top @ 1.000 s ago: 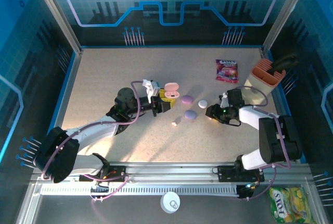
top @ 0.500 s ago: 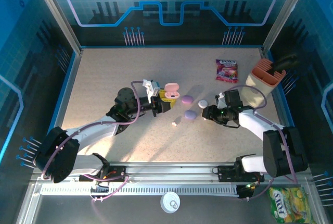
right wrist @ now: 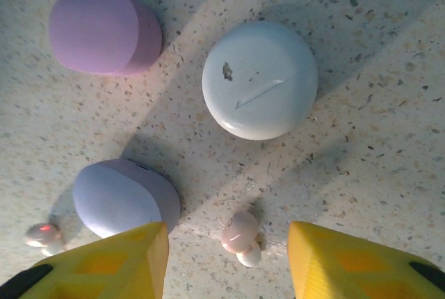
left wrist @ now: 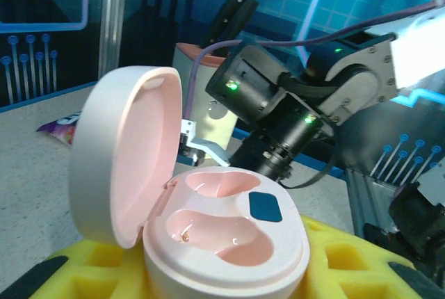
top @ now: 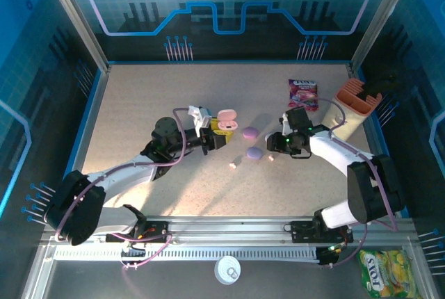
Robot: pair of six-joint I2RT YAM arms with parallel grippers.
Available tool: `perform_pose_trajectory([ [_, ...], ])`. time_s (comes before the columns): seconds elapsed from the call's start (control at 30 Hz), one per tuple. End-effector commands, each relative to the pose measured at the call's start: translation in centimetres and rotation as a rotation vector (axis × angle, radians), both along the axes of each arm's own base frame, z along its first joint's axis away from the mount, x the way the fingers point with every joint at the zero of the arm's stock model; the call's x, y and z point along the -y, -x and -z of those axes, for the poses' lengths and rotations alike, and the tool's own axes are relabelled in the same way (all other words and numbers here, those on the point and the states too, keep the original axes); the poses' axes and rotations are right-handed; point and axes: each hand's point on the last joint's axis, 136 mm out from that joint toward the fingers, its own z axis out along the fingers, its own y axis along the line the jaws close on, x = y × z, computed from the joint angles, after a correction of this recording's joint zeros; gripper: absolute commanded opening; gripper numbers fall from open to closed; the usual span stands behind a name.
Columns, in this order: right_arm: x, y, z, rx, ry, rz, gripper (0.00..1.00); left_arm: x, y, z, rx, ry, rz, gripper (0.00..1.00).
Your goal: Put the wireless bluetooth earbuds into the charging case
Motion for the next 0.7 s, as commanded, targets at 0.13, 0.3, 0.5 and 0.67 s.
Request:
perform_pose_trajectory([
  [0.13, 2.6, 0.9, 0.6, -0.036, 0.406, 0.014, 0.49, -3.3, -1.0, -1.8, 0.023, 0.067, -0.087, 0.22],
  [0.3, 1.4, 1.2, 1.4, -0.053, 0.494, -0.007, 0.49, -4.3, -1.1, -2.4, 0.041, 0.069, -0.105, 0.22],
  [0.5, 0.0, 1.0, 2.6, -0.076, 0.54, -0.037, 0.48, -4.5, -0.9, -2.3, 0.035, 0.053, -0.092, 0.23],
  [0.67, -0.7, 1.0, 3.4, -0.1, 0.562, -0.063, 0.44, -4.6, -0.9, -2.0, 0.029, 0.044, -0.093, 0.23],
])
